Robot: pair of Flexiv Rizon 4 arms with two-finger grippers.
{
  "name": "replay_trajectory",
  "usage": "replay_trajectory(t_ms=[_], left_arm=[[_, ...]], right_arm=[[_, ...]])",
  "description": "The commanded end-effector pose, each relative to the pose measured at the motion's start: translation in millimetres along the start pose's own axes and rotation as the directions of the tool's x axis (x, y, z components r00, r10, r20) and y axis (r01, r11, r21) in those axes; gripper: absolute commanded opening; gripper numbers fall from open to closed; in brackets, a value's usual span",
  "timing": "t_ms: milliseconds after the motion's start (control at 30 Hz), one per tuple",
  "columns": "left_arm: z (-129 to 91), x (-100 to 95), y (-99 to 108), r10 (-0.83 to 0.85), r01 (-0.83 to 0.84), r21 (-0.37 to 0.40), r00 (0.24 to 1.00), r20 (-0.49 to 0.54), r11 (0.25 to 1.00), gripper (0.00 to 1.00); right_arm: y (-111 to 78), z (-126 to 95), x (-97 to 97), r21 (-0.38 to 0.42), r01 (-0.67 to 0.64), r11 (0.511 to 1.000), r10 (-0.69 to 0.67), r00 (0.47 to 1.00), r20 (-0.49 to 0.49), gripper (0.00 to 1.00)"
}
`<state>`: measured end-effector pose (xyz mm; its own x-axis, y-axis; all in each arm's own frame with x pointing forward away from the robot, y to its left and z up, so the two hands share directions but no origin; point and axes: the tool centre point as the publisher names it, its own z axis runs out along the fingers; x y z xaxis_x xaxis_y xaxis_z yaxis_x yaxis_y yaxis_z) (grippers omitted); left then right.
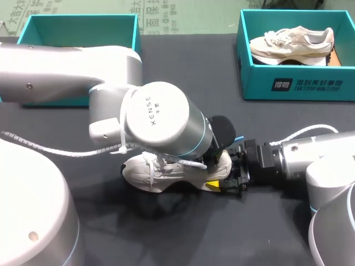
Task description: Take the shoe out of the shoebox, open the shoe tongue, remove and reinsert the insole, then place the shoe into the shoebox
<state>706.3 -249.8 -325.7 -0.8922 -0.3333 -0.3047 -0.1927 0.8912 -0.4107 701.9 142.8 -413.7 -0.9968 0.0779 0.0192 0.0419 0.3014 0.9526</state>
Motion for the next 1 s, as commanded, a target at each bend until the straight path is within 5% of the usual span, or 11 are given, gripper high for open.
replay_trajectory(t_ms=[33,200,300,333,400,1000], left_arm=[[7,1.0,-3,0.001,-0.001,-0.006,1.000,0.001,1.000,0.51],[14,-0.6,-3,-0.006,0.006,-0.020,1.000,-0.005,1.000,0.47],[15,-1.6,-3,-0.010,0.010,-0.021,1.000,-0.009,1.000,0.35],[15,-1.9,-3,-0.011,0.011,-0.021,1.000,-0.009,1.000,0.29],[16,-2.4,-3,-0.014,0.013,-0.021,1.000,-0.011,1.000,0.00],[-5,-3.5,-18,-0.043,0.044,0.003,0.987,-0.156,0.999,0.00]], right_arm=[[-1.4,1,1.2,0.006,-0.001,1.000,0.001,1.000,0.000,0.00],[-1.4,1,1.2,0.006,-0.001,1.000,0.001,1.000,0.000,0.00],[-1.4,1,1.2,0.006,-0.001,1.000,0.001,1.000,0.000,0.00],[-1.4,1,1.2,0.006,-0.001,1.000,0.001,1.000,0.000,0.00],[-1.4,1,1.2,0.006,-0.001,1.000,0.001,1.000,0.000,0.00],[-1.4,1,1.2,0.006,-0.001,1.000,0.001,1.000,0.000,0.00]])
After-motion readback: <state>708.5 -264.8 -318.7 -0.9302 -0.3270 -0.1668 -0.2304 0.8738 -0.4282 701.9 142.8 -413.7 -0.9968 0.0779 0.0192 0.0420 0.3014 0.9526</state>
